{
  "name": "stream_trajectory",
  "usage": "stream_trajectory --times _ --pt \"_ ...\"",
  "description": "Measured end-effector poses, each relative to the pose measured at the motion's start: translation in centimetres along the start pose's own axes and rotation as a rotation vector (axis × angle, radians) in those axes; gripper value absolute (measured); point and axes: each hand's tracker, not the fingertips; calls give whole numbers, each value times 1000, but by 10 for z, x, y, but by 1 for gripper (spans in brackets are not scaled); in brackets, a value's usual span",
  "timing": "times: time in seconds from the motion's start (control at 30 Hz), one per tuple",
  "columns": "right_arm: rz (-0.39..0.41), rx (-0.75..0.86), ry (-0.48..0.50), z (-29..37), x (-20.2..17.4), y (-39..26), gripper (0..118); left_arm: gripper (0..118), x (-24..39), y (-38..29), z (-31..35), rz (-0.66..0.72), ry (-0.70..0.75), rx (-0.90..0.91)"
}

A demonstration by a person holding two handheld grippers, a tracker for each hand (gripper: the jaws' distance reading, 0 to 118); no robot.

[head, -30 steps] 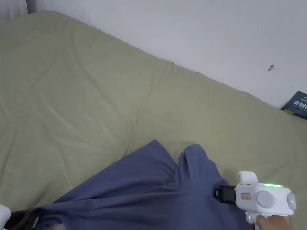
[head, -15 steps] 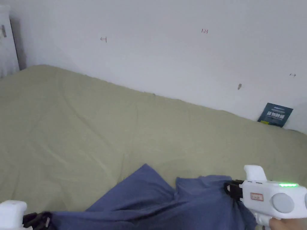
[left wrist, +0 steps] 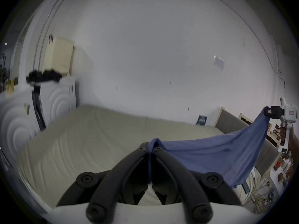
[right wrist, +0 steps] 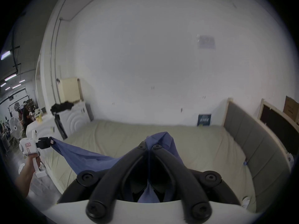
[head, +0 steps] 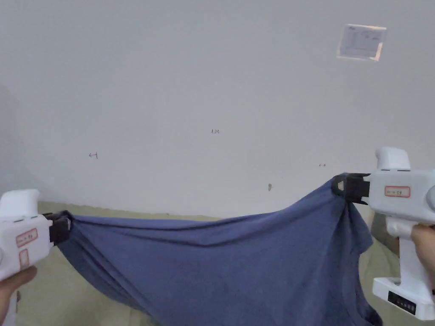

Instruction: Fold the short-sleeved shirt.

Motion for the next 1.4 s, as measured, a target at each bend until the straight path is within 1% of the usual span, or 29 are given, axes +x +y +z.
stream_trajectory --times 0.07,0.13,0.2,0.27,0.33,0.37,0.43,0.57,0.63,0.73,0.77,0.83,0.93,1.03,1.13,1.23,1.4 --pt "12 44 -37 8 7 33 2 0 16 45 -2 -68 21 45" --pt "63 48 -102 13 13 59 2 0 29 81 -9 -148 81 26" --pt "73 49 -109 18 9 82 2 0 39 113 -9 -159 72 46" --pt "74 85 -137 22 10 105 2 0 47 146 -11 -146 83 61" --pt "64 86 -149 16 7 120 2 0 56 163 -14 -147 85 71" --pt "80 74 -173 12 4 123 2 0 61 171 -17 -159 97 69" --pt "110 62 -170 8 -3 126 2 0 69 179 -21 -182 117 72" --pt "123 64 -175 -12 -2 132 2 0 81 187 -32 -220 119 80" --pt "105 81 -182 -20 3 135 2 0 82 188 -40 -224 128 86" --pt "85 100 -180 -31 10 140 2 0 76 190 -57 -189 118 82" --pt "87 102 -184 -37 12 141 2 0 75 192 -67 -204 121 62" --pt "132 93 -209 -48 14 141 2 0 73 192 -81 -253 156 49" --pt "140 111 -201 -64 19 145 2 0 68 195 -102 -203 126 65" --pt "130 110 -200 -93 29 155 2 0 68 197 -126 -210 118 54" --pt "135 130 -203 -102 23 156 2 0 65 199 -146 -195 121 64" --pt "117 142 -193 -122 28 163 2 0 64 204 -165 -179 118 71" --pt "130 166 -199 -145 23 161 2 0 60 203 -191 -184 137 73"
